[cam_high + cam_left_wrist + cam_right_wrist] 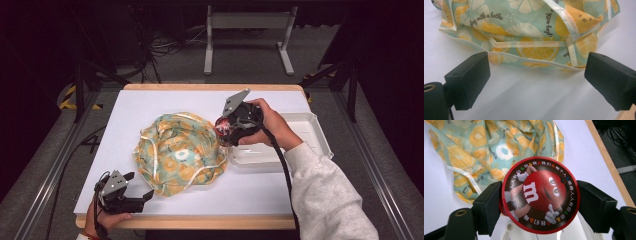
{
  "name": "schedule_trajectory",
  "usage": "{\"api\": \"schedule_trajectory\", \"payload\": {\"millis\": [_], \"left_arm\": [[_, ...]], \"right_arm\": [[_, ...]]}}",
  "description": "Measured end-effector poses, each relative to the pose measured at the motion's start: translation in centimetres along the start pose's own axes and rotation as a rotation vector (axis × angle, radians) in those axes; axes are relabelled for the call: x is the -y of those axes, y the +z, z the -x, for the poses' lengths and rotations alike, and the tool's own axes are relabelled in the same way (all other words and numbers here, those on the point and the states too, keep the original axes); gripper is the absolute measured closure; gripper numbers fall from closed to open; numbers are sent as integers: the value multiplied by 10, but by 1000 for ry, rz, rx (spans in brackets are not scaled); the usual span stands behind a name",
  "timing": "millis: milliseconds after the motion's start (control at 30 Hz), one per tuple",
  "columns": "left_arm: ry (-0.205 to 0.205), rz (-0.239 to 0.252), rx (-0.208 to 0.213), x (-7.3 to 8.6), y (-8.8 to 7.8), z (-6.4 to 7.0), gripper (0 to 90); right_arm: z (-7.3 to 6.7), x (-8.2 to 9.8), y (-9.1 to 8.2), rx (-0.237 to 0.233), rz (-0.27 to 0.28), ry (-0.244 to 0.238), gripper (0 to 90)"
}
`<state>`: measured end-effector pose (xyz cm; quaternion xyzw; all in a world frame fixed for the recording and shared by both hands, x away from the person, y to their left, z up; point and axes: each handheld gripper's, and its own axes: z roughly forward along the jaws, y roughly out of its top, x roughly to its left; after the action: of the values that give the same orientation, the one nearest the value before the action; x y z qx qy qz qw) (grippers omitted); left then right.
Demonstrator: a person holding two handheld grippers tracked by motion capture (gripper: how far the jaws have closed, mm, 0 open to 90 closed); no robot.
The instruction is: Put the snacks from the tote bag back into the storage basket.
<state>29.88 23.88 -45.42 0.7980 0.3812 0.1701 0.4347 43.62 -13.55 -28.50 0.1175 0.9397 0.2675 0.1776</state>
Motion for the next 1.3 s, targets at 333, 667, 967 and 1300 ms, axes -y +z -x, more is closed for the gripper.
{"api": "schedule_trajectory", "payload": {"millis": [333,667,967,1300], "left_arm": [[3,-3,0,-1,0,0,71],[6,-5,-5,-1,1,0,71],[6,-6,-5,-1,1,0,71],[8,-12,-5,-1,1,0,71]], "right_arm": [[10,14,-10,20,-2,20,252],[19,27,-10,30,-24,42,251],[29,47,-4,46,-52,70,251],[33,62,4,52,-59,84,251]]}}
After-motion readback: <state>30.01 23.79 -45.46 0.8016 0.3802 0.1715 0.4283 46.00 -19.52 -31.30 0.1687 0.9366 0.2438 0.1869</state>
